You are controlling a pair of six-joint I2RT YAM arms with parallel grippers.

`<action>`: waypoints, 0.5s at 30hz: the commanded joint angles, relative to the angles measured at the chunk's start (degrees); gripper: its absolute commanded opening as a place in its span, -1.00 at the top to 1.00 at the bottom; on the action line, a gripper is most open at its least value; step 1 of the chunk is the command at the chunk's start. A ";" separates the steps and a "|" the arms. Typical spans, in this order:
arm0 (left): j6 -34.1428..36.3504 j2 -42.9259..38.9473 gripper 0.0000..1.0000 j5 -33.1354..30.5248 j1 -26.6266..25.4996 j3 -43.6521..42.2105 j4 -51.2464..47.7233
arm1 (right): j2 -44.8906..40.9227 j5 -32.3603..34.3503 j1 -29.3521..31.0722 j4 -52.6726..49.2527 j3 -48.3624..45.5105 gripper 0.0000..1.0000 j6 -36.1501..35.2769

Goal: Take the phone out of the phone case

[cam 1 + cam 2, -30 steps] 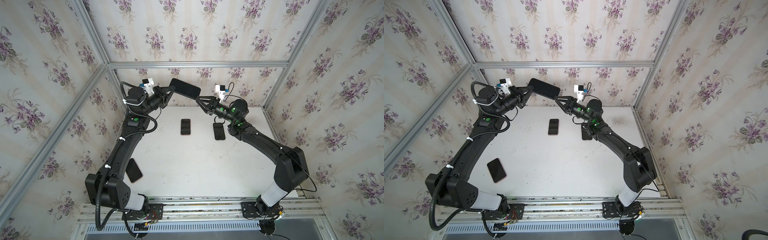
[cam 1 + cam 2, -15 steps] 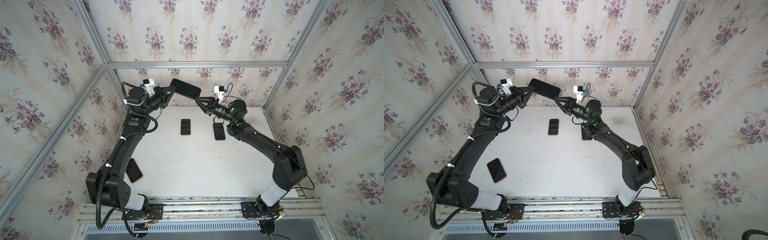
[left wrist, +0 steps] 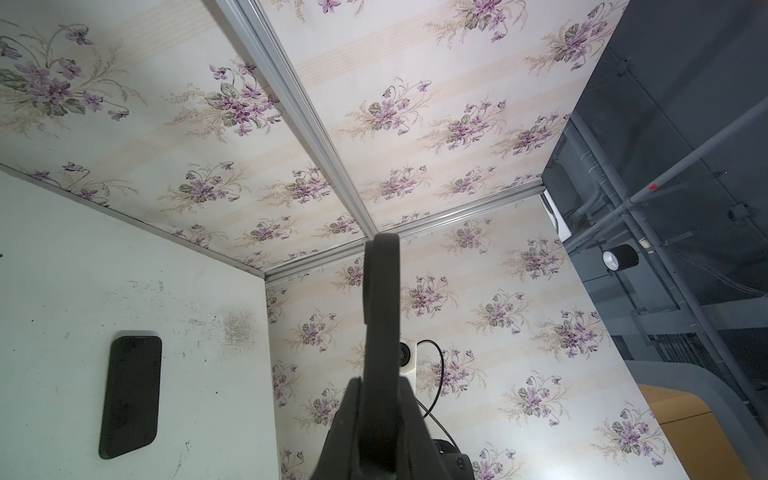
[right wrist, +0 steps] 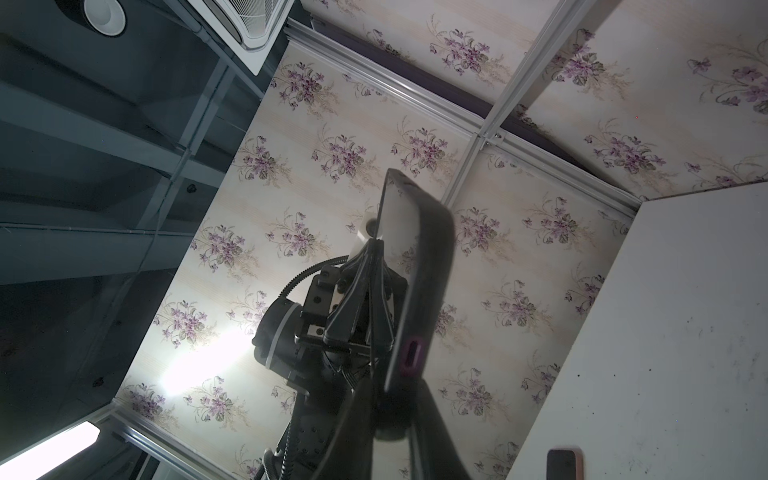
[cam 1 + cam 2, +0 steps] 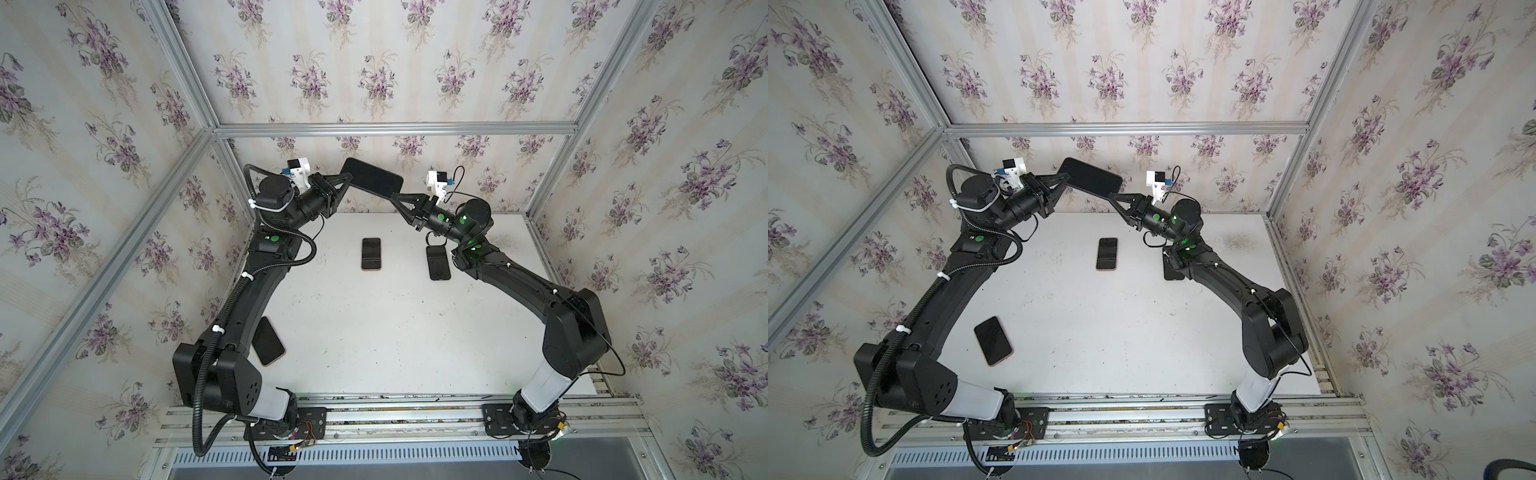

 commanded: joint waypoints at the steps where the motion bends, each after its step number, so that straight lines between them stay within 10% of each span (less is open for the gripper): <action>1: -1.48 0.03 1.00 0.86 0.06 0.40 4.81 | 0.16 -1.20 0.05 3.65 0.30 0.74 -0.55; 15: -13.06 2.71 1.00 3.62 -0.01 3.75 3.93 | -2.22 -7.28 0.13 -0.10 -3.87 0.79 -14.18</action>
